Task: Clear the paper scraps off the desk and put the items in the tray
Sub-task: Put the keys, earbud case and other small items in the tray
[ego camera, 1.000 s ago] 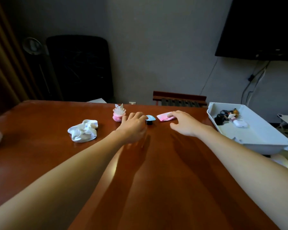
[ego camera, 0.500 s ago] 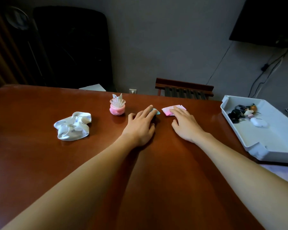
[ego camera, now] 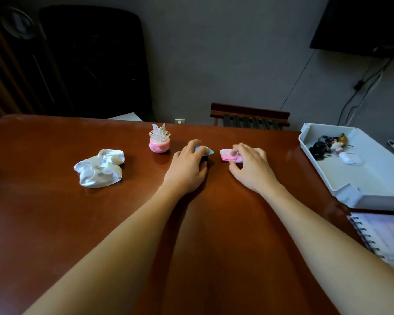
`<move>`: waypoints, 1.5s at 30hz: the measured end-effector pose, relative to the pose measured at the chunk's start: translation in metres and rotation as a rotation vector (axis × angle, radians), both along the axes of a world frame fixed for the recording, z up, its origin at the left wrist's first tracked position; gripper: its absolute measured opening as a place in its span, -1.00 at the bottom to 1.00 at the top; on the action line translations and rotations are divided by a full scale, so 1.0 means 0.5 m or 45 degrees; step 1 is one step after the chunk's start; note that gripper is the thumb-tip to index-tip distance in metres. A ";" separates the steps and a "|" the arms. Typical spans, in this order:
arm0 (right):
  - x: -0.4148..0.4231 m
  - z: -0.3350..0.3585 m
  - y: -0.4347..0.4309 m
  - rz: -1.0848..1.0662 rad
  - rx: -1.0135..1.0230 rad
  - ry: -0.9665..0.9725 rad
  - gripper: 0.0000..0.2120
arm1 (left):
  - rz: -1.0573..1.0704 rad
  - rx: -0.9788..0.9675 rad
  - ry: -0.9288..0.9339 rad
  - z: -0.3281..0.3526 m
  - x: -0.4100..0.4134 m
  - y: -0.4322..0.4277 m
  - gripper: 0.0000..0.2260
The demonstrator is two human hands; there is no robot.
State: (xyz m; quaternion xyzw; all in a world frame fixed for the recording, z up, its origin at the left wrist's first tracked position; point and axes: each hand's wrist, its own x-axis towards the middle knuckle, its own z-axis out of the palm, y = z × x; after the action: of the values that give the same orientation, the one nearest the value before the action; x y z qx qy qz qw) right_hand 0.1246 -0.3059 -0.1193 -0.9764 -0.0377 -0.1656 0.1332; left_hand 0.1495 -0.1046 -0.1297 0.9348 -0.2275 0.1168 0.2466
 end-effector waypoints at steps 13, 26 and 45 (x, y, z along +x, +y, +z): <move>-0.095 0.009 0.000 0.153 -0.136 -0.041 -0.78 | 0.021 0.029 0.188 0.067 -0.080 0.005 -0.79; -0.159 0.162 -0.157 0.218 -0.119 -0.090 -0.79 | -0.034 -0.106 0.016 0.169 -0.118 -0.117 -0.82; -0.178 0.178 -0.466 -0.112 -0.103 -0.054 -0.76 | -0.312 -0.093 0.207 0.212 -0.110 -0.379 -0.86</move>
State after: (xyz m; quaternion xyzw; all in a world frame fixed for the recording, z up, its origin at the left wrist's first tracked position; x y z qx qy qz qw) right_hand 0.0357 -0.5390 -0.0300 -0.9780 -0.0042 -0.1903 0.0854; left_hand 0.0942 -0.2943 -0.0237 0.8967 -0.3149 0.0180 0.3106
